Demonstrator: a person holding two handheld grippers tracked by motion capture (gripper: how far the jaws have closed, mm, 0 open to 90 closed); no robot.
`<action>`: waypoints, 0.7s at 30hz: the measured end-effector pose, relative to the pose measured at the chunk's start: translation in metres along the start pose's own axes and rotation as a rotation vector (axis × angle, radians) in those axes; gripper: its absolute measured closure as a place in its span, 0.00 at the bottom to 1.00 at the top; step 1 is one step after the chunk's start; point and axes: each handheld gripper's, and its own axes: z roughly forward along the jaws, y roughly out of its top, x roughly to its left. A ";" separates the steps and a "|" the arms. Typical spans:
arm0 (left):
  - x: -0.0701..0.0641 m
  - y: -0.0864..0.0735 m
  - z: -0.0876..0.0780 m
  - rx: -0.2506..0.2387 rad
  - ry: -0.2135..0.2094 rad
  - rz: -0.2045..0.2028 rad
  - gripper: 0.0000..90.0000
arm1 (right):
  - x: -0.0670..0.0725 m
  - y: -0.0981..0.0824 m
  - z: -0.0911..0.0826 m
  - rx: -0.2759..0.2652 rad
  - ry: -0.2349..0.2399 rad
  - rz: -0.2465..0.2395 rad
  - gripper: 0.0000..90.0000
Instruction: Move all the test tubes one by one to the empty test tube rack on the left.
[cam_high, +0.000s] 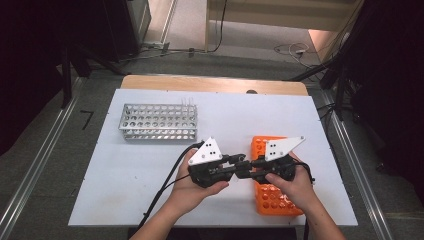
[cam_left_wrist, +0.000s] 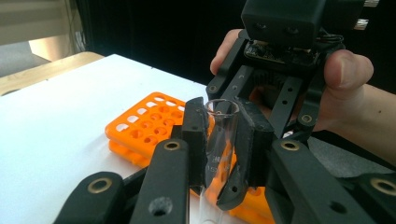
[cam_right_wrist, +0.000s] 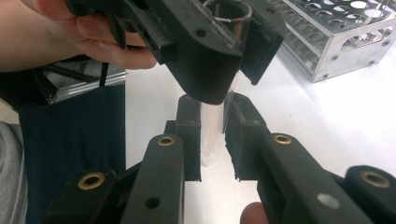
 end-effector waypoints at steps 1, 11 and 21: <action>0.000 0.000 0.000 -0.002 0.003 0.002 0.83 | 0.000 0.000 0.000 -0.003 0.000 0.001 0.81; 0.004 0.001 -0.005 -0.016 0.001 0.001 0.83 | -0.004 -0.003 -0.005 -0.034 0.009 0.023 0.58; 0.013 0.002 -0.015 -0.021 0.044 -0.003 0.83 | -0.004 -0.007 -0.017 -0.100 -0.123 0.046 0.14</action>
